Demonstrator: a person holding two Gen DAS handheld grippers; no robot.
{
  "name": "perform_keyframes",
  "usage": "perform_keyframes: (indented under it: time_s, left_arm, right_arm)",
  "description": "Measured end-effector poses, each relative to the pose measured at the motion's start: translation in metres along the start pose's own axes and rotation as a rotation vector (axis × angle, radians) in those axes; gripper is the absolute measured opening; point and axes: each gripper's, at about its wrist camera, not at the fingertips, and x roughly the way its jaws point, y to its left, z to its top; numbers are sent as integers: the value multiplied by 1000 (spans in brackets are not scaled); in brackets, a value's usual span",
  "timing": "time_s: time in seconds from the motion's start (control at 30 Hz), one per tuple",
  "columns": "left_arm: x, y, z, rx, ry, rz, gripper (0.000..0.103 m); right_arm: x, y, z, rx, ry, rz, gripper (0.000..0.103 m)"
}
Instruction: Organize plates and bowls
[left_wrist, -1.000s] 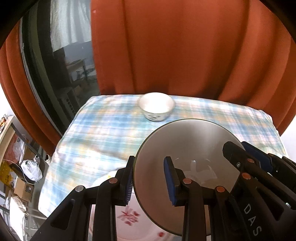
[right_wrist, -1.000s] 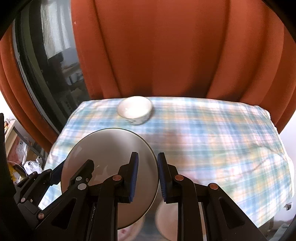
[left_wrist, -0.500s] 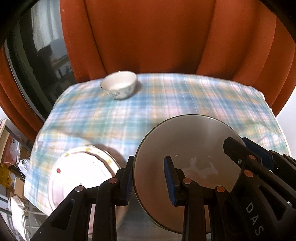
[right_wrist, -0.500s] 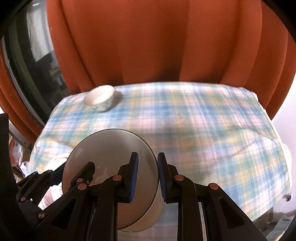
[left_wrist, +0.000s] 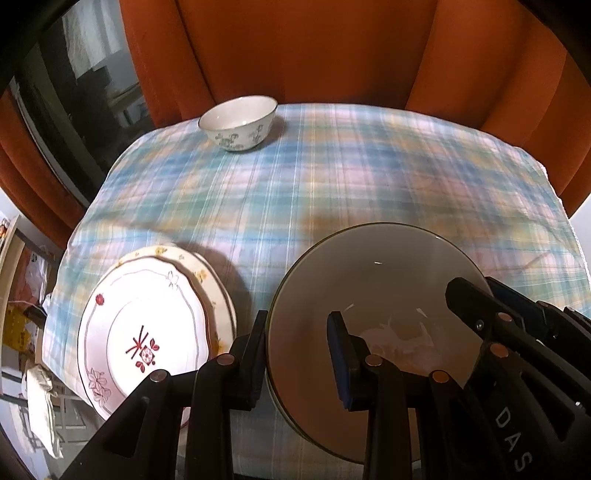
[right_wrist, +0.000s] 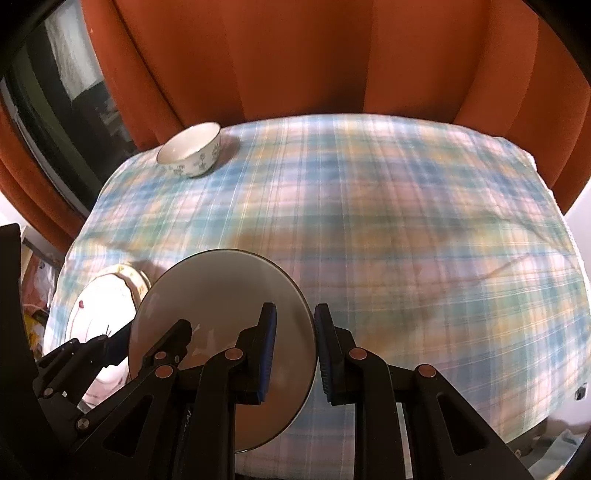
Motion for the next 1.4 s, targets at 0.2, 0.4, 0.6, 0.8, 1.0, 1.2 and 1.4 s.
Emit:
perform_keyframes:
  time_s: [0.2,0.4,0.6,0.8,1.0,1.2,1.4]
  left_arm:
    - [8,5,-6,-3,47,9,30]
    - [13,7,-15,2,84,-5,30]
    - [14,4,-21,38,85,4,30]
    - [8,9,-23,59,77,-59,39]
    - [-3,17,-21,88,42,-134,60]
    - [-21,35,-21,104,-7,-197,75]
    - [-35,69,-18,113,-49,-206,80]
  right_arm:
    - [9,2,-3,-9,35,14,25]
    - [14,5,-12,-19,67,14,25]
    - [15,9,-18,-43,63,-15,25]
    - [14,12,-20,-15,49,-48,27]
    - [6,19,-26,37,33,-43,57]
    - [-13,37,-27,72,-24,-93,70]
    - [-28,69,-26,93,-57,-108,74]
